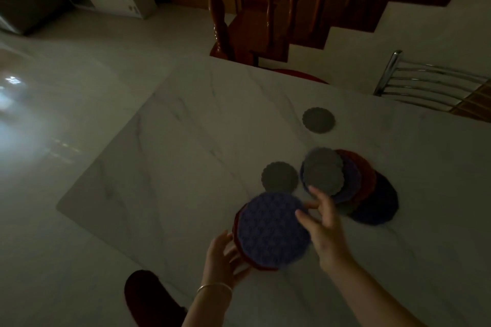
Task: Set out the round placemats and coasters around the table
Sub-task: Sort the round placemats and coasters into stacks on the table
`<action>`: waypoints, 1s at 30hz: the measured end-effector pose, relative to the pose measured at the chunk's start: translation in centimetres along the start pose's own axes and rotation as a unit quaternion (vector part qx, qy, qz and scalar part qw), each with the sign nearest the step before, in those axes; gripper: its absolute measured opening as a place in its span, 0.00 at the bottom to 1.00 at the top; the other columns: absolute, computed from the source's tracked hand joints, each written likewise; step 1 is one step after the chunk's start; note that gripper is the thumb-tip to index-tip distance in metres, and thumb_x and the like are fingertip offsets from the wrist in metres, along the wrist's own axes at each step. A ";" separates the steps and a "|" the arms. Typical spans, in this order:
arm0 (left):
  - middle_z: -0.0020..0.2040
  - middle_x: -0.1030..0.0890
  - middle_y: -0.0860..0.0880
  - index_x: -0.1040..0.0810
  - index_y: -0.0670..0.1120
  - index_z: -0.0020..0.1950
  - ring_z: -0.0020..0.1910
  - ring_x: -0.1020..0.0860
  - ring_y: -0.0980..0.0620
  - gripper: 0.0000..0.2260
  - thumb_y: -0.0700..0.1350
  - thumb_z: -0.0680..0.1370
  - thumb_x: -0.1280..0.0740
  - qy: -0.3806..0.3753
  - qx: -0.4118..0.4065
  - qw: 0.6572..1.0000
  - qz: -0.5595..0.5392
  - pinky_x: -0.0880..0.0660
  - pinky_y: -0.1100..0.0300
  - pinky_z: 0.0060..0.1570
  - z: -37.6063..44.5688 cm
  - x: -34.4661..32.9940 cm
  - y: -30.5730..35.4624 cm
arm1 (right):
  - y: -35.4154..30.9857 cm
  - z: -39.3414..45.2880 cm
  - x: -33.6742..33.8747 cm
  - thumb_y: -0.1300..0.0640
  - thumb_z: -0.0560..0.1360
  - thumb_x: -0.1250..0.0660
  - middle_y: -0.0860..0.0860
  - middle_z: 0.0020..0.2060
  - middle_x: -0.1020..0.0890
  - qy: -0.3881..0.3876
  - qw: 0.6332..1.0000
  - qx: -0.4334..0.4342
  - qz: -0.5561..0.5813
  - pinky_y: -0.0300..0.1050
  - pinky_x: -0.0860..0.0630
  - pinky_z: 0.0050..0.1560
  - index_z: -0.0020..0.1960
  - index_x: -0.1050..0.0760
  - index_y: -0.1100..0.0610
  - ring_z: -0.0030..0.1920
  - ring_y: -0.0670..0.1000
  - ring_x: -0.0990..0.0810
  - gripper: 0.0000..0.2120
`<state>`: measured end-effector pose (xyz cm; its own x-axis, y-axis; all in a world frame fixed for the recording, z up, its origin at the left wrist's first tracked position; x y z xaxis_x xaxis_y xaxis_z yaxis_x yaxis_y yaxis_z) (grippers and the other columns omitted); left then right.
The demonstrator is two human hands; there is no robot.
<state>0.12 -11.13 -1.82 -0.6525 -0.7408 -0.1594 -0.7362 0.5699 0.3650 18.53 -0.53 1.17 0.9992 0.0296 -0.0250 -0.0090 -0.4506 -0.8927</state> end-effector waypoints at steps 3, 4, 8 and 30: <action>0.46 0.21 0.42 0.23 0.48 0.48 0.43 0.24 0.42 0.11 0.54 0.76 0.38 0.002 -0.002 1.000 -0.014 0.26 0.52 0.44 -0.6 -0.2 -0.2 | 2.6 -0.8 -0.7 0.61 0.74 0.31 0.49 0.50 0.23 -0.007 0.998 -0.023 -0.061 0.45 0.24 0.48 0.66 0.32 0.45 0.51 0.50 0.21 0.24; 0.46 0.22 0.41 0.23 0.48 0.47 0.43 0.24 0.42 0.11 0.53 0.75 0.38 0.003 -0.002 1.000 -0.020 0.26 0.52 0.44 -0.7 -0.4 -0.3 | 2.9 -0.7 -0.6 0.61 0.73 0.31 0.49 0.50 0.23 0.003 0.995 -0.016 -0.096 0.49 0.23 0.51 0.67 0.33 0.46 0.52 0.51 0.21 0.25; 0.43 0.21 0.41 0.21 0.47 0.43 0.41 0.23 0.42 0.07 0.49 0.73 0.35 -0.004 -0.001 1.000 -0.023 0.24 0.50 0.44 -0.7 -0.8 -0.6 | 3.3 -0.5 0.0 0.58 0.71 0.27 0.47 0.49 0.21 0.032 0.981 0.021 -0.192 0.50 0.23 0.51 0.68 0.33 0.50 0.49 0.51 0.20 0.29; 0.49 0.19 0.46 0.23 0.48 0.54 0.44 0.21 0.45 0.13 0.33 0.74 0.34 -0.033 -0.112 0.990 0.085 0.23 0.55 0.37 2.4 -0.7 1.8 | -4.9 12.4 7.0 0.41 0.67 0.27 0.57 0.72 0.36 0.152 0.825 -0.027 -0.544 0.56 0.34 0.68 0.73 0.39 0.56 0.71 0.60 0.37 0.42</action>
<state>-1.16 -8.70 -3.24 -0.7793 -0.6119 -0.1350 -0.5613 0.5859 0.5846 25.07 12.90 -0.23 0.3775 0.2226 0.8988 0.8930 -0.3443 -0.2898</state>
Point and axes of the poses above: each hand's wrist, its own z-axis towards the middle knuckle, its own x-axis out of the back of the hand, y = z × x, the point moved 4 cm from there along z, towards the middle knuckle
